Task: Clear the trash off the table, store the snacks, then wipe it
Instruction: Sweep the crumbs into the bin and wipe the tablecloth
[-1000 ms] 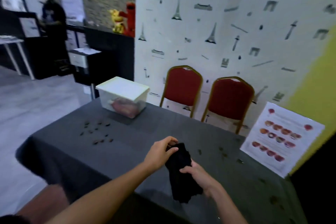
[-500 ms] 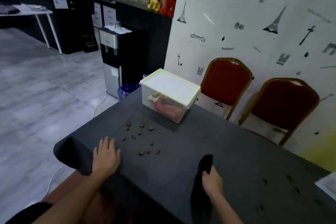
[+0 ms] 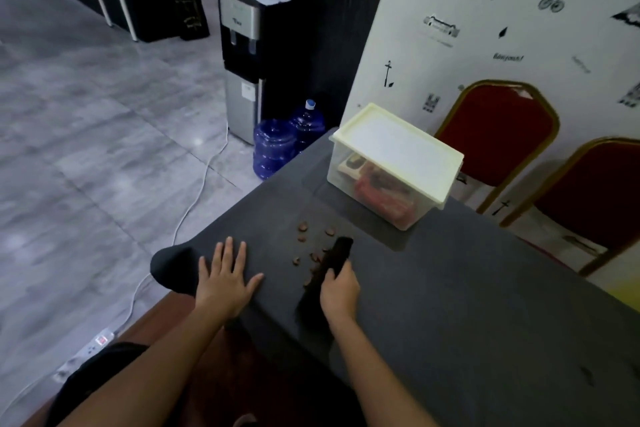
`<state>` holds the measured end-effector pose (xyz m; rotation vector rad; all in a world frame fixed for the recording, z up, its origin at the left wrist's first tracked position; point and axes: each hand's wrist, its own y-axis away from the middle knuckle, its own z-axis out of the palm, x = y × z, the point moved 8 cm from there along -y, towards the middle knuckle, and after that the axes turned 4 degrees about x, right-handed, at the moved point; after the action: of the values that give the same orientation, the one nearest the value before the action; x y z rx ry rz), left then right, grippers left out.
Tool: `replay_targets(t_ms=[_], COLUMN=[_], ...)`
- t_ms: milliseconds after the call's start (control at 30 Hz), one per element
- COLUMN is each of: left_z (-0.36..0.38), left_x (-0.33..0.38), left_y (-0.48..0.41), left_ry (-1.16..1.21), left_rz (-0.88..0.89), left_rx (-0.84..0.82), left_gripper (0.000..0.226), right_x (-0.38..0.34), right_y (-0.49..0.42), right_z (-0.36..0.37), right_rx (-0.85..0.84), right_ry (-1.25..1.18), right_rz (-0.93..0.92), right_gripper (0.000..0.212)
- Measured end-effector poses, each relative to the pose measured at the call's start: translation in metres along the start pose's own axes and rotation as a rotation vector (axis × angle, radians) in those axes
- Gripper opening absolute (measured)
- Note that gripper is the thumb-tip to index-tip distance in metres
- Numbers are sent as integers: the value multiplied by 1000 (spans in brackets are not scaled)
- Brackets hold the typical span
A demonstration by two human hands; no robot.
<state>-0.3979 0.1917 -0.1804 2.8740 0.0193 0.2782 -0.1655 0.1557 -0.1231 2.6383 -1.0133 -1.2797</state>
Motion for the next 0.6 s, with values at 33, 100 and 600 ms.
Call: replay_targets(t_ms=[33,100,600], left_z=[-1,-2,-7], left_x=[0,0,1], left_y=[0,0,8], left_ry=[1,13,-60], left_rz=[0,0,-16], left_rx=[-11,-24,-37], left_gripper=[77,76,75], right_x=[-4,-6,-32], right_y=[-4,-15,-102], right_z=[2,-7,-44], right_rx=[-17,13,86], right_ry=[-22,-49,470], right_rz=[20,58,-223], right_gripper=[49,48,46])
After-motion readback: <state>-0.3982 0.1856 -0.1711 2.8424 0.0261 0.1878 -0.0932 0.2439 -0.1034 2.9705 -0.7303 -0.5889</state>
